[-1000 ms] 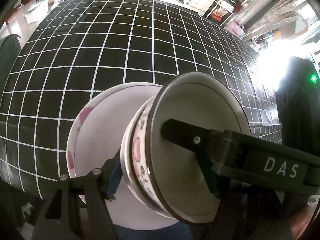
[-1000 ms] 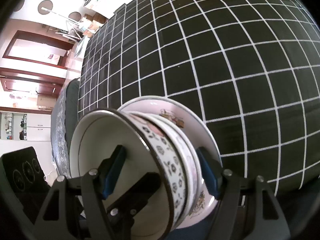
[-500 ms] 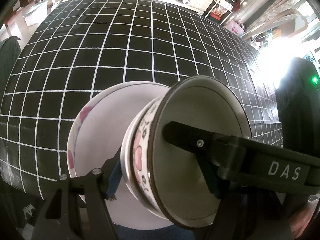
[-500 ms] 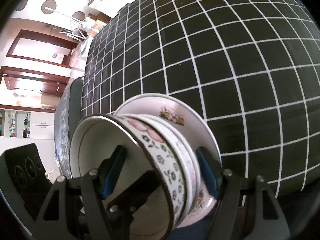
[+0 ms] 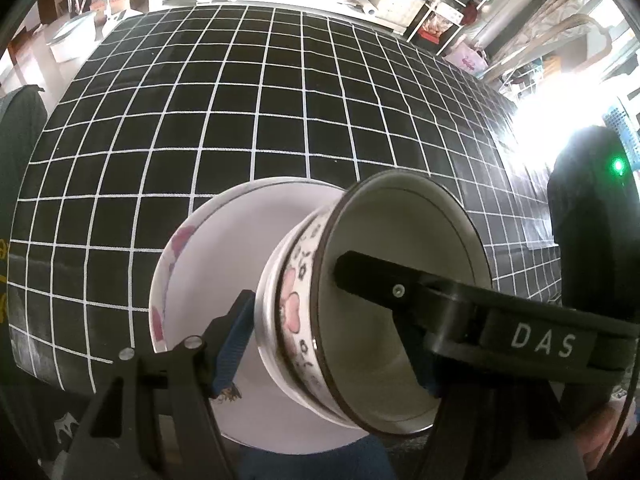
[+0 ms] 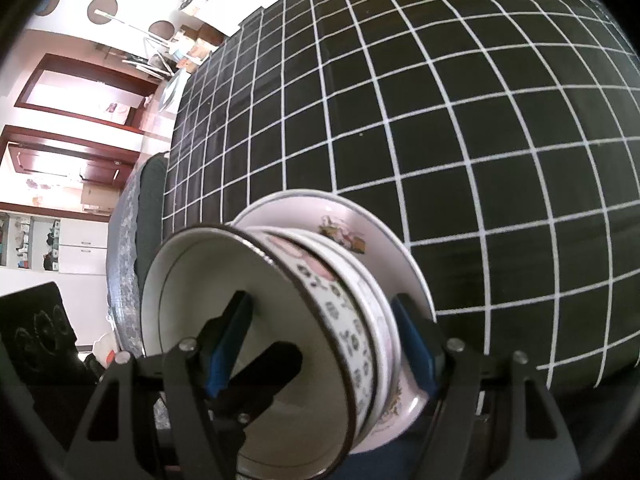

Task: Organize plates and bowls

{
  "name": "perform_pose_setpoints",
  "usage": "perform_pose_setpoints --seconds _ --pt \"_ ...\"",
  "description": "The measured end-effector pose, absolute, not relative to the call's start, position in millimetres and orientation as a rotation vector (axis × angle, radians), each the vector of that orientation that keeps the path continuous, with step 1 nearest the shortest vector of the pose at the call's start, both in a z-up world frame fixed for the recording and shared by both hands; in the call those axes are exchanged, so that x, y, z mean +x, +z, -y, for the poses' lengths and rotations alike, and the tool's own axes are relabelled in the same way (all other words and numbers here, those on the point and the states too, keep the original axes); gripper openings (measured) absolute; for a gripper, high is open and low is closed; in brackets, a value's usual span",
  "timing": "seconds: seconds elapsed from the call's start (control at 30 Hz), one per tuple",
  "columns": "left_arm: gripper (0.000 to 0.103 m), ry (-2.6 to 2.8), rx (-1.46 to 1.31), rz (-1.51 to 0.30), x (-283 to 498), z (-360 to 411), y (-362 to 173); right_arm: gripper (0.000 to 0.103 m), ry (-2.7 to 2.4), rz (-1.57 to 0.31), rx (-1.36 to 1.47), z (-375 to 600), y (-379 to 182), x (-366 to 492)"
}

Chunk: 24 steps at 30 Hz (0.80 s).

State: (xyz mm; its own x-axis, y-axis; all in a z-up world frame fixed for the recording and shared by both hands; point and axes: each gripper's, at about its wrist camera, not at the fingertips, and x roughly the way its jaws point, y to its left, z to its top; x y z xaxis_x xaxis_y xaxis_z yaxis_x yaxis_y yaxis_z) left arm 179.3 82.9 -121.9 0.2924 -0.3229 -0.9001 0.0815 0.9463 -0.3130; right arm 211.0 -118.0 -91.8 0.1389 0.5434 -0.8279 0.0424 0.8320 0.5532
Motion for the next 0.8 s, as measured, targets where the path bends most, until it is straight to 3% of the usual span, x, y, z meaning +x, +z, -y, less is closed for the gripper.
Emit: perform_pose_setpoints --seconds 0.8 --pt "0.068 -0.218 -0.191 -1.201 181.8 -80.0 -94.4 0.075 0.386 -1.291 0.458 112.9 -63.3 210.4"
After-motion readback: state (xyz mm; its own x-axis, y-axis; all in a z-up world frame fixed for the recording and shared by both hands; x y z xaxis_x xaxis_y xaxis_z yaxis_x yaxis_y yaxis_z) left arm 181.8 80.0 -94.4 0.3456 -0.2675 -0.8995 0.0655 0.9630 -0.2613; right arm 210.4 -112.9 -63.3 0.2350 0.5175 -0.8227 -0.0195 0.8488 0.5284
